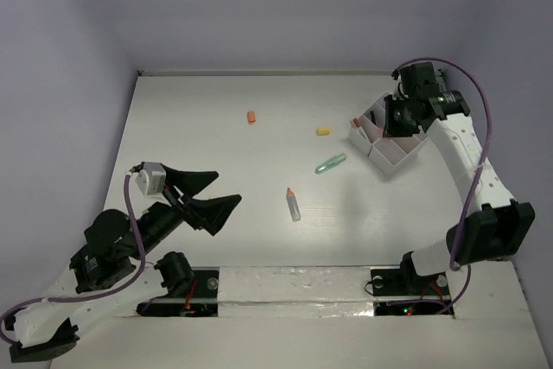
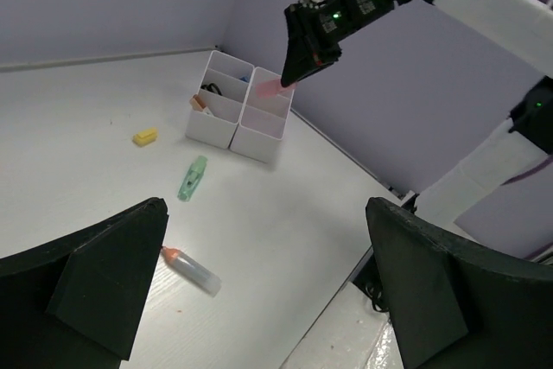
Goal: Sort the stationery into containers
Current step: Place the pen in the storage box.
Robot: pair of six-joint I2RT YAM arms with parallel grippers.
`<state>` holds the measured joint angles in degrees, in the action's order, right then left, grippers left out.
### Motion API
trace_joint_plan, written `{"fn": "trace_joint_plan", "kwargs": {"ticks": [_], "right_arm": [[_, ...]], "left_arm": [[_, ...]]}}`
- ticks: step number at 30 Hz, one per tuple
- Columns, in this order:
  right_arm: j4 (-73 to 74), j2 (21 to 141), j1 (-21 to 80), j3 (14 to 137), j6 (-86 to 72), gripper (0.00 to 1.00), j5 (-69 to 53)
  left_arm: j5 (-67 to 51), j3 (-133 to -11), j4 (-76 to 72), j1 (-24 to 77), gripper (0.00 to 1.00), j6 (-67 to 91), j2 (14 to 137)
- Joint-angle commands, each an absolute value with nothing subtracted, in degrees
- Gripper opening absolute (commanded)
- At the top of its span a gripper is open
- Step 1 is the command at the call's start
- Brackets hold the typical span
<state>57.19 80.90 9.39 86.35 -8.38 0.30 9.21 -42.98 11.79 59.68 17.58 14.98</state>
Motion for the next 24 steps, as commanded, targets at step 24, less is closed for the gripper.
{"fn": "trace_joint_plan", "kwargs": {"ticks": [24], "right_arm": [[62.93, 98.08, 7.47, 91.84, -7.21, 0.00, 14.85]], "left_arm": [[3.87, -41.84, 8.88, 59.94, 0.99, 16.35, 14.32]]}}
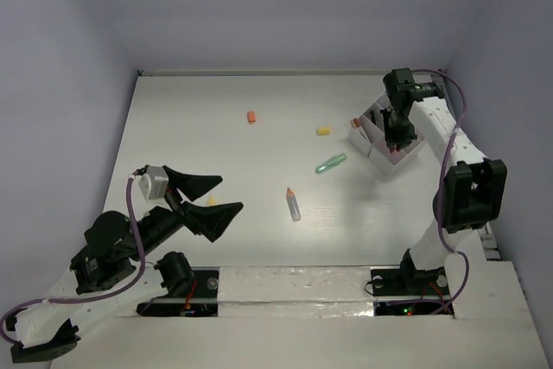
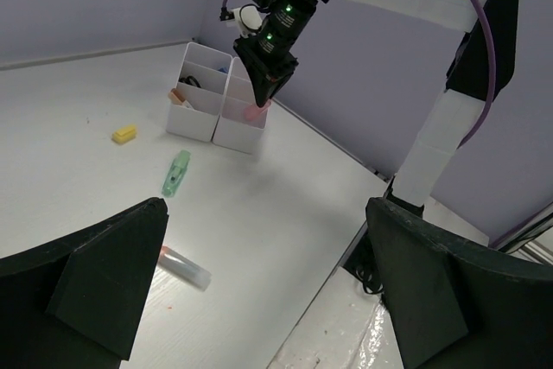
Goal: Sort the stationery into containers
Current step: Place the pen in the storage box.
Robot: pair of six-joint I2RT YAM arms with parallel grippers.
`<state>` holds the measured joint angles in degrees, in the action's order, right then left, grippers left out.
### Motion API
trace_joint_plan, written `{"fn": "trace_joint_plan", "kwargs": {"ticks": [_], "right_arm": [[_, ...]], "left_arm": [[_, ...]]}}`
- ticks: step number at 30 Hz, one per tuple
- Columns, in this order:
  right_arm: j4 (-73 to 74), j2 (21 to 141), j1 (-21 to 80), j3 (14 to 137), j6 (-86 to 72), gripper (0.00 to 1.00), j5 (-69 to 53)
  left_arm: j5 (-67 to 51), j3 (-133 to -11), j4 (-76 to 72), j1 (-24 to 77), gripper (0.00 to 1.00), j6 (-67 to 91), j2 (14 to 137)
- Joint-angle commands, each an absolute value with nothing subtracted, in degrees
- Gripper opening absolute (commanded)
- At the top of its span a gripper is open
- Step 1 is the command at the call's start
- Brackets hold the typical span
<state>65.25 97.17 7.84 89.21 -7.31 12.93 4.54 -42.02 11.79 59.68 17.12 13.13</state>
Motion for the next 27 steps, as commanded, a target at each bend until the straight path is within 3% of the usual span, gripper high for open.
{"fn": "trace_joint_plan", "kwargs": {"ticks": [1, 23, 26, 27], "right_arm": [[62.49, 98.43, 7.47, 92.19, -7.03, 0.00, 14.85], [59.15, 101.60, 7.47, 92.11, -6.50, 0.00, 13.01], [58.89, 101.43, 7.47, 92.11, -6.59, 0.08, 12.66], [58.80, 101.43, 7.47, 92.02, -6.68, 0.15, 12.48]], "left_arm": [[3.95, -41.84, 8.88, 59.94, 0.99, 16.35, 14.50], [4.57, -41.84, 9.05, 58.89, 0.99, 16.08, 17.31], [4.57, -41.84, 9.14, 58.89, 0.99, 16.08, 17.58], [4.57, -41.84, 9.23, 58.89, 0.99, 16.08, 17.75]]}}
